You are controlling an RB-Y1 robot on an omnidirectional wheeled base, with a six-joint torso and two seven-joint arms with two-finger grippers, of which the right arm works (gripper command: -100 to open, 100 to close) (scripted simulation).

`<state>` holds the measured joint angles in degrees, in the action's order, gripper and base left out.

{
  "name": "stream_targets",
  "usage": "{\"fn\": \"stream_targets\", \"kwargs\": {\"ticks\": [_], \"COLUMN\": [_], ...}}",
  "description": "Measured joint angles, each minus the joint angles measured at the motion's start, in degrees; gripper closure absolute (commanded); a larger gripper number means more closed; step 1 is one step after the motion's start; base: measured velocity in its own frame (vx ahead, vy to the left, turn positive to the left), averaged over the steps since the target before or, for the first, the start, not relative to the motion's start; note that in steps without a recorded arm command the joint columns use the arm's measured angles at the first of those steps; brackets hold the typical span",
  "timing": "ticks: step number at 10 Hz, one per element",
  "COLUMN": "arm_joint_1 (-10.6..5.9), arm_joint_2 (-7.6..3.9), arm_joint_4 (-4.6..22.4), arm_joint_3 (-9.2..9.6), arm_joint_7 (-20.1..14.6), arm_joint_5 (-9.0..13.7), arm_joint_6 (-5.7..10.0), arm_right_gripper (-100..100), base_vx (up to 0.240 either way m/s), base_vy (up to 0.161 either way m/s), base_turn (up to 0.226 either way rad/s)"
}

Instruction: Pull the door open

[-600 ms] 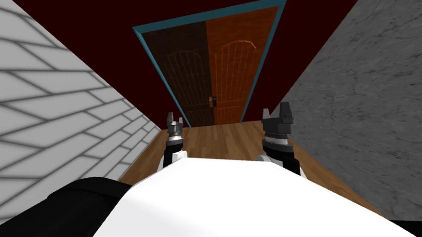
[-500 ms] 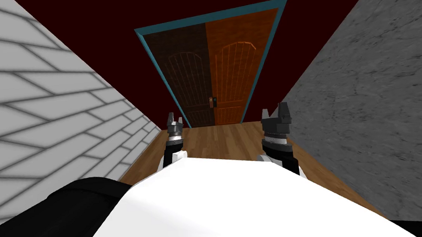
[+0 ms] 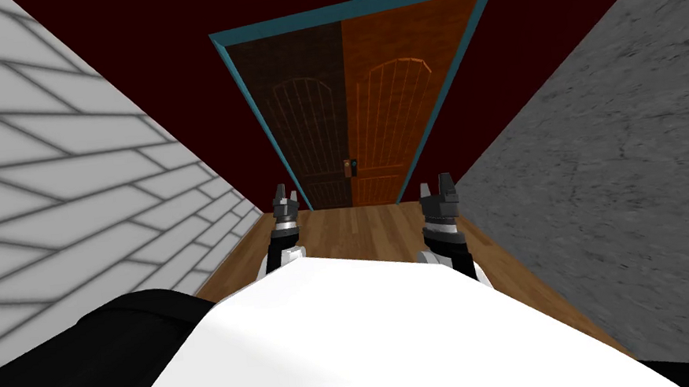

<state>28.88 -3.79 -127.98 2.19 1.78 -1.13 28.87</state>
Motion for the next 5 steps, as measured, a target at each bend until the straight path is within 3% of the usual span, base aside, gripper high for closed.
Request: {"fn": "stream_targets", "kwargs": {"ticks": [4,5], "arm_joint_1": [-2.31,-2.84], "arm_joint_2": [-1.04,-0.85], "arm_joint_4": [4.7,5.96], "arm_joint_3": [-1.32,-1.19], "arm_joint_7": [-2.49,-2.79], "arm_joint_5": [-1.31,-1.9], "arm_joint_6": [-1.81,-2.19], "arm_right_gripper": [-100,-100], "base_vx": [0.184,0.133], "base_vy": [0.055,0.043], "base_turn": [0.036,0.033]}}
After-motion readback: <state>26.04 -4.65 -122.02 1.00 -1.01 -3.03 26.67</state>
